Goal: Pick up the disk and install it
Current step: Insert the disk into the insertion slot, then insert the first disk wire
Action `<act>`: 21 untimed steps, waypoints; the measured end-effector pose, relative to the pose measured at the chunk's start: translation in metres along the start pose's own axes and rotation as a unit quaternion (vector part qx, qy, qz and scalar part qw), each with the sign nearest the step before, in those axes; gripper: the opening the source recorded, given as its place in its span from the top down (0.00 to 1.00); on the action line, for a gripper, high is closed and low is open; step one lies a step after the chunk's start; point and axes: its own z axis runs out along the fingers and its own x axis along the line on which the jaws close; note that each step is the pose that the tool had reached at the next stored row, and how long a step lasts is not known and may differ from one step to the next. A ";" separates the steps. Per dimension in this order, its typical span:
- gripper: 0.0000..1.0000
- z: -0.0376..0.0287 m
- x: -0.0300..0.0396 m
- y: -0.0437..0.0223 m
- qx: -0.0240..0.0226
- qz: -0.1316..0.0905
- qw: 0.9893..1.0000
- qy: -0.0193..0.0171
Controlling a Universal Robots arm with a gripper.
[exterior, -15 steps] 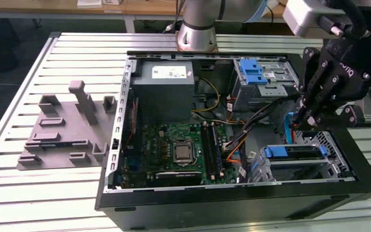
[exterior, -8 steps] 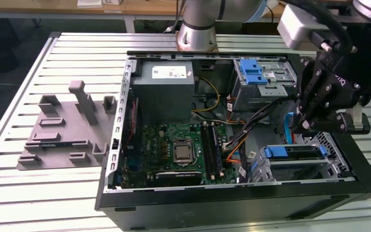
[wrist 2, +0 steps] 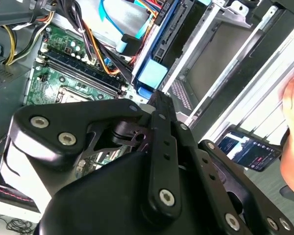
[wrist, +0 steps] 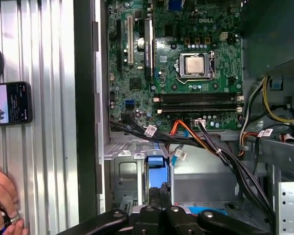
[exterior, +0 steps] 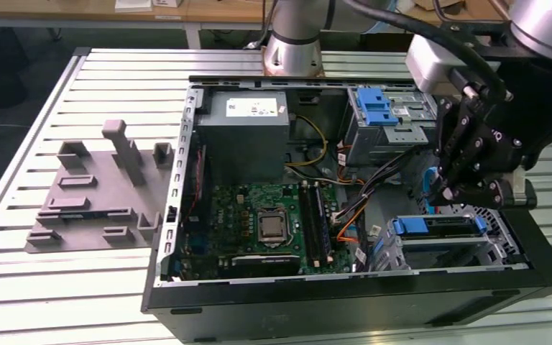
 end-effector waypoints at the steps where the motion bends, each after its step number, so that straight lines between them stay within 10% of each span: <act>1: 0.89 0.0010 0.0000 0.0000 0.000 0.000 1.000 0.000; 21: 0.89 0.0127 0.0000 0.0000 0.000 0.000 1.000 0.000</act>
